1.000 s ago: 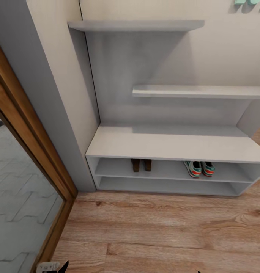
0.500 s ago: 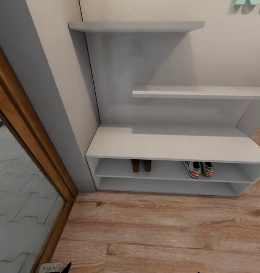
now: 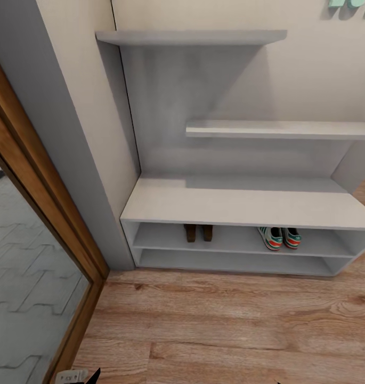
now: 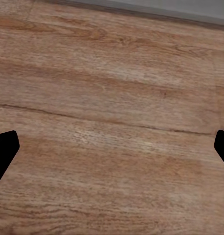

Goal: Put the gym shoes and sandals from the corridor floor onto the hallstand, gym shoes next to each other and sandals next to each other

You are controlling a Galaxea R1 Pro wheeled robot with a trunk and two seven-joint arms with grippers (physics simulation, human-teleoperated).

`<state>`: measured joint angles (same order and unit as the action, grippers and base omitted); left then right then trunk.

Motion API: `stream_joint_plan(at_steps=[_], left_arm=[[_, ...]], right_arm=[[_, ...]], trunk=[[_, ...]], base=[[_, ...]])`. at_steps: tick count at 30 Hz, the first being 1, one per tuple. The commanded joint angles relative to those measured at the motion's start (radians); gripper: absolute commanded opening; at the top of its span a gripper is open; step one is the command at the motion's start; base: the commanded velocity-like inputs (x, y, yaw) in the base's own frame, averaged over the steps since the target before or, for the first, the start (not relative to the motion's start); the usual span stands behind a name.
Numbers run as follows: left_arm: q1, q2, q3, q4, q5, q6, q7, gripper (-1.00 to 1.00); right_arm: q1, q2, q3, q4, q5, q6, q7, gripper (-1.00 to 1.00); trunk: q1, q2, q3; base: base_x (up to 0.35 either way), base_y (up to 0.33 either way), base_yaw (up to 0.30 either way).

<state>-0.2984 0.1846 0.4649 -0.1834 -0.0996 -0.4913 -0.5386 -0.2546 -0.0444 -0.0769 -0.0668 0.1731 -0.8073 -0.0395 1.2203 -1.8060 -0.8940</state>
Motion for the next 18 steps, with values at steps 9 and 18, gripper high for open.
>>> stream_joint_plan(at_steps=[9,18], left_arm=[[-0.001,0.0,0.01,0.002,-0.009,-0.004,-0.003,1.0],[-0.001,-0.001,0.009,0.002,-0.008,-0.005,-0.003,1.0]], right_arm=[[-0.001,0.0,-0.007,0.001,0.011,-0.003,-0.004,1.0],[-0.001,0.0,-0.007,0.001,0.011,-0.003,-0.005,1.0]], trunk=[[0.0,0.0,-0.001],[0.0,0.0,-0.001]], base=[[0.0,0.0,0.0],[0.0,0.0,0.0]])
